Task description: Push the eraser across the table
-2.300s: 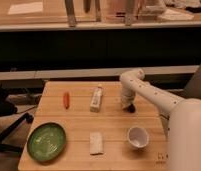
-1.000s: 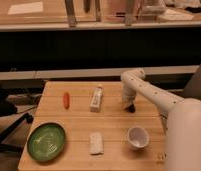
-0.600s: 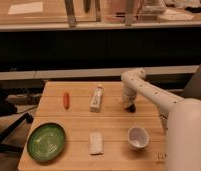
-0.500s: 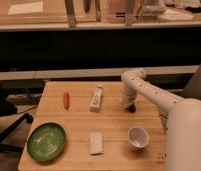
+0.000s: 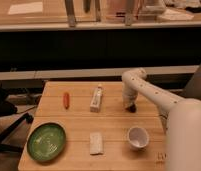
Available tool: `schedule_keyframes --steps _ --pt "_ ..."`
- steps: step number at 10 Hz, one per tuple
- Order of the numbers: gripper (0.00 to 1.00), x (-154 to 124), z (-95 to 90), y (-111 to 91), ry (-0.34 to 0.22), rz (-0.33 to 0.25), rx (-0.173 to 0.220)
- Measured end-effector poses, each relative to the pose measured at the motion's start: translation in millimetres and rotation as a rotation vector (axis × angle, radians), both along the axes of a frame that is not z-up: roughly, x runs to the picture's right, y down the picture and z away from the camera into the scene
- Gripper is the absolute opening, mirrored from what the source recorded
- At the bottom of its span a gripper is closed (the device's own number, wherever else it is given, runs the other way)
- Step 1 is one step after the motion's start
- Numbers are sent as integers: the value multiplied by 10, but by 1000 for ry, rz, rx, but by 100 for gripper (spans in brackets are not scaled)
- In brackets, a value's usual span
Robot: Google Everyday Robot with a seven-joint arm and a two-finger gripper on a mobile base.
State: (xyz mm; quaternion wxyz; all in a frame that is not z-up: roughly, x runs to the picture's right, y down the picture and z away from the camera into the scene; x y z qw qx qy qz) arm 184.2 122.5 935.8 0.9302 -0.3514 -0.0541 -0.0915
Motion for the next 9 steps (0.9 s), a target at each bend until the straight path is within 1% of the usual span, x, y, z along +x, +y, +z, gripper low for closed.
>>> schedule_keyframes --steps 9 --pt "0 52 -15 -5 9 2 -7"
